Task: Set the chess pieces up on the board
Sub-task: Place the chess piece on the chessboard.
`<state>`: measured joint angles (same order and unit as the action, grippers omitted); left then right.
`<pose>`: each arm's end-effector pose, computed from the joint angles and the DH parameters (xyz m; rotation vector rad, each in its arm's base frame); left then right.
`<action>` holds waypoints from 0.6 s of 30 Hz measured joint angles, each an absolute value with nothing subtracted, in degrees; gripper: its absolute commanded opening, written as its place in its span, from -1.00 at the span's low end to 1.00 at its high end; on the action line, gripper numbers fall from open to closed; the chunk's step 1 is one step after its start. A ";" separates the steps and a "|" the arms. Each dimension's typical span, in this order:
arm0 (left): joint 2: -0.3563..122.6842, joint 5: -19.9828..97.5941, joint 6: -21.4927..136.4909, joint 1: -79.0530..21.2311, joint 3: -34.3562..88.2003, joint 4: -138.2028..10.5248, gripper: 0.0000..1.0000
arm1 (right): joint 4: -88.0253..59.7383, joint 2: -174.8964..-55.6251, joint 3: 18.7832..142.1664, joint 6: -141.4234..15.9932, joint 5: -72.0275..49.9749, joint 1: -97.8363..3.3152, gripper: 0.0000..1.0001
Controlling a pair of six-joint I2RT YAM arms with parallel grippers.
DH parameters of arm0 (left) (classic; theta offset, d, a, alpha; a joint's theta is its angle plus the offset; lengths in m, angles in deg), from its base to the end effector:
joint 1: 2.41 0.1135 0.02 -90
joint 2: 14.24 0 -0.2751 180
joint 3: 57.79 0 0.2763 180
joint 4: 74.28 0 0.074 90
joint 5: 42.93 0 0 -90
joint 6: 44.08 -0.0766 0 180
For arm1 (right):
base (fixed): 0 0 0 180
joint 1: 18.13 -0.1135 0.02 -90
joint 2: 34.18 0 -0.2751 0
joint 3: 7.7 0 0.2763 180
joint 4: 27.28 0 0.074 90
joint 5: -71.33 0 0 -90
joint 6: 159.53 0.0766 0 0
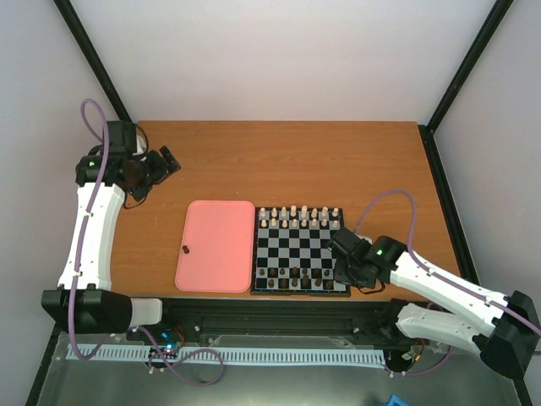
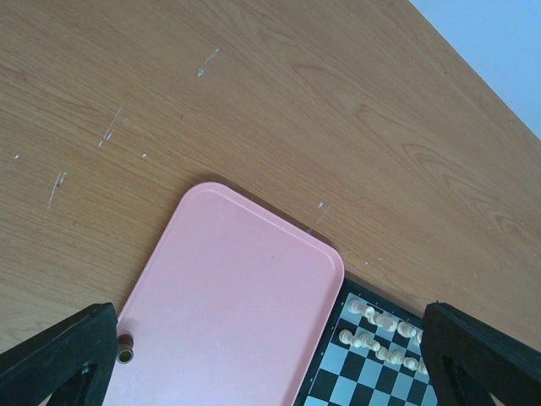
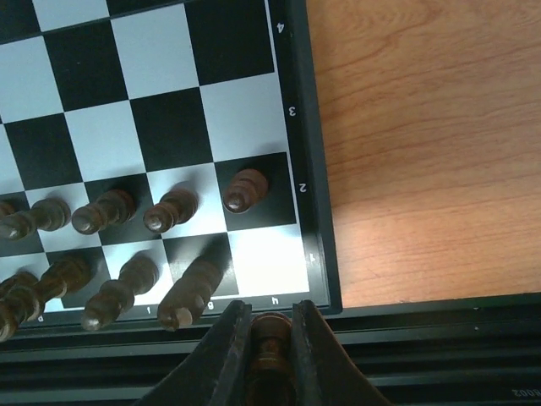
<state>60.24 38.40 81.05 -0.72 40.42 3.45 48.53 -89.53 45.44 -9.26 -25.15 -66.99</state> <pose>0.2876 -0.0031 0.3686 -0.7457 2.4393 -0.4235 0.1189 0.1230 0.1823 0.3080 2.9085 0.1540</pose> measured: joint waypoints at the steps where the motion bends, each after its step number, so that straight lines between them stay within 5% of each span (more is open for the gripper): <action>1: 60.24 38.53 81.05 -0.78 40.36 3.45 1.00 | 47.85 -90.10 45.11 -9.15 -25.04 -66.97 -0.74; 18: 60.32 39.14 81.05 -1.00 39.44 3.41 1.00 | 41.77 -91.24 39.28 -7.49 -22.63 -66.84 -0.73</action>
